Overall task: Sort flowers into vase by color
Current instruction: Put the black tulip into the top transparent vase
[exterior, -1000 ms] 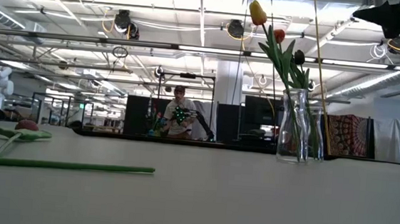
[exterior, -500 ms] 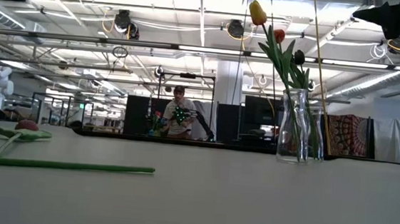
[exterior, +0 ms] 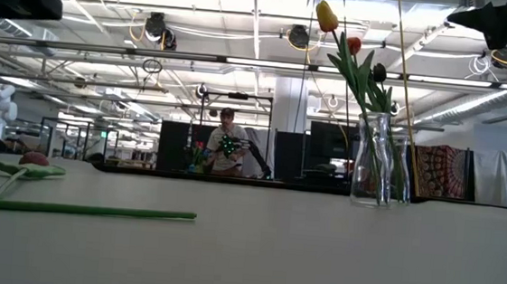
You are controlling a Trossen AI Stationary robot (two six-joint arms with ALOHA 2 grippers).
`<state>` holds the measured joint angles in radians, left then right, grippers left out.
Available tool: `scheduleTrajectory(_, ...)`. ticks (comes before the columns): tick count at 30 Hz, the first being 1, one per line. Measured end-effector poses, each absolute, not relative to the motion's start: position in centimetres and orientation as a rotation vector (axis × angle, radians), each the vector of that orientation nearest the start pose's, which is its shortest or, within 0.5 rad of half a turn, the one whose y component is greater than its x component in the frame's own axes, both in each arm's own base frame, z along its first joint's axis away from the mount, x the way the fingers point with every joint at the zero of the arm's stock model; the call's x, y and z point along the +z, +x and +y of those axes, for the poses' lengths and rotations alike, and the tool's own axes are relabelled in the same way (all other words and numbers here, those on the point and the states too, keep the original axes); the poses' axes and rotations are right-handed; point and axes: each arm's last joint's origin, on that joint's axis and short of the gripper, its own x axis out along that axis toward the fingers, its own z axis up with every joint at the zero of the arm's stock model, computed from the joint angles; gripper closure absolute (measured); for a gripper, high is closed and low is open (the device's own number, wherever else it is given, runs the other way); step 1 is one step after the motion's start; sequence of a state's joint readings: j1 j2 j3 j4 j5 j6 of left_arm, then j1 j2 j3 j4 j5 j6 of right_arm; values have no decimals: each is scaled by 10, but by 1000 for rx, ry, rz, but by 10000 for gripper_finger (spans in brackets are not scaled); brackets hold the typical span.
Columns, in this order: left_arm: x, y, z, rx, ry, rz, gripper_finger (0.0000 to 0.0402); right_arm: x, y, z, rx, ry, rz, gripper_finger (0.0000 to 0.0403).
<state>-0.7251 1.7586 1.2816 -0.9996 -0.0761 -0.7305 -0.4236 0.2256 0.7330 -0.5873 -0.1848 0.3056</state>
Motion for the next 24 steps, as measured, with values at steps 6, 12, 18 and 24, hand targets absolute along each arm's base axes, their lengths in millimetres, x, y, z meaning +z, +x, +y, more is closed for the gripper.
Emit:
scheduleTrajectory(6,244,235,-192,18,-125,1366,300,327,42,-13,-248,322,39,85)
scheduleTrajectory(12,271,233,-171,15,-204,1276,300,327,42,-13,-248,321,39,85)
scheduleTrajectory(18,275,239,-159,46,-121,1212,300,327,42,-13,-248,321,39,85)
scheduleTrajectory(24,275,245,-149,51,-70,1201,300,327,42,-13,-248,321,39,85)
